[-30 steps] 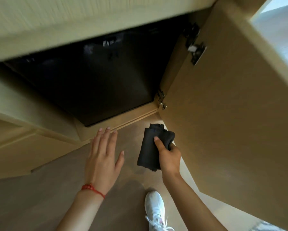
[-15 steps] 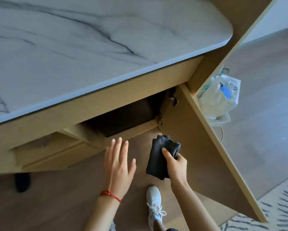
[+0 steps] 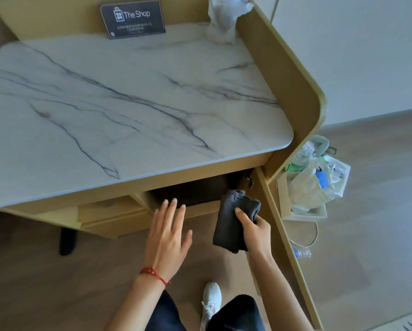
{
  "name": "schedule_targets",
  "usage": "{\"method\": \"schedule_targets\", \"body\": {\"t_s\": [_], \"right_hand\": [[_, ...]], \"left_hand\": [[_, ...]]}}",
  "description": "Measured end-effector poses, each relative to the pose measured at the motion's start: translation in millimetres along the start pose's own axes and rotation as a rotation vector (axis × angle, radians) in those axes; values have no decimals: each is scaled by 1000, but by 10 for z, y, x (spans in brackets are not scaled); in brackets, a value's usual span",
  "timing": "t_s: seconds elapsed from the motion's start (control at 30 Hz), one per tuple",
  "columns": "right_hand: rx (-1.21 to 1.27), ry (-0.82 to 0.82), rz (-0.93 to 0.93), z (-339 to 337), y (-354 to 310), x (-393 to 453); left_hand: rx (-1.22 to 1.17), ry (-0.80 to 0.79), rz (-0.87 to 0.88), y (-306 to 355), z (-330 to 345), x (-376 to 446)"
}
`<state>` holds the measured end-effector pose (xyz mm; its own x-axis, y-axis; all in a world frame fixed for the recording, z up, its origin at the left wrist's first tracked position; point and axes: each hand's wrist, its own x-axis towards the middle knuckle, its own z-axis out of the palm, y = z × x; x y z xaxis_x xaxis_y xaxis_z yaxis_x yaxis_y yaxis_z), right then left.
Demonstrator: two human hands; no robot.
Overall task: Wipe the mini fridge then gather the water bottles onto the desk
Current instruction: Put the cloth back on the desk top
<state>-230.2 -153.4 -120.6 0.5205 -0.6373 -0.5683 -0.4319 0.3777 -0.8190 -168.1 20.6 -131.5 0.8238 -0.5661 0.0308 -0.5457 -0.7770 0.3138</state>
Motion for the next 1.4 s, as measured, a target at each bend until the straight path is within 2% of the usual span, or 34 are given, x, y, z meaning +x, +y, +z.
{"method": "schedule_targets", "body": {"t_s": [0.33, 0.8, 1.03, 1.17, 1.4], "right_hand": [[-43, -74, -119, 63, -848, -35], [-12, 106, -122, 755, -1707, 614], [-125, 145, -120, 835, -1935, 1037], [-168, 147, -130, 843, -2099, 1316], [-474, 92, -202, 797, -2234, 1735]], "left_hand": [[-7, 155, 26, 134, -584, 411], [18, 70, 215, -485, -1003, 1780], [19, 12, 233, -562, -954, 2225], [7, 30, 221, -542, -864, 2475], [-3, -12, 138, -459, -731, 2667]]}}
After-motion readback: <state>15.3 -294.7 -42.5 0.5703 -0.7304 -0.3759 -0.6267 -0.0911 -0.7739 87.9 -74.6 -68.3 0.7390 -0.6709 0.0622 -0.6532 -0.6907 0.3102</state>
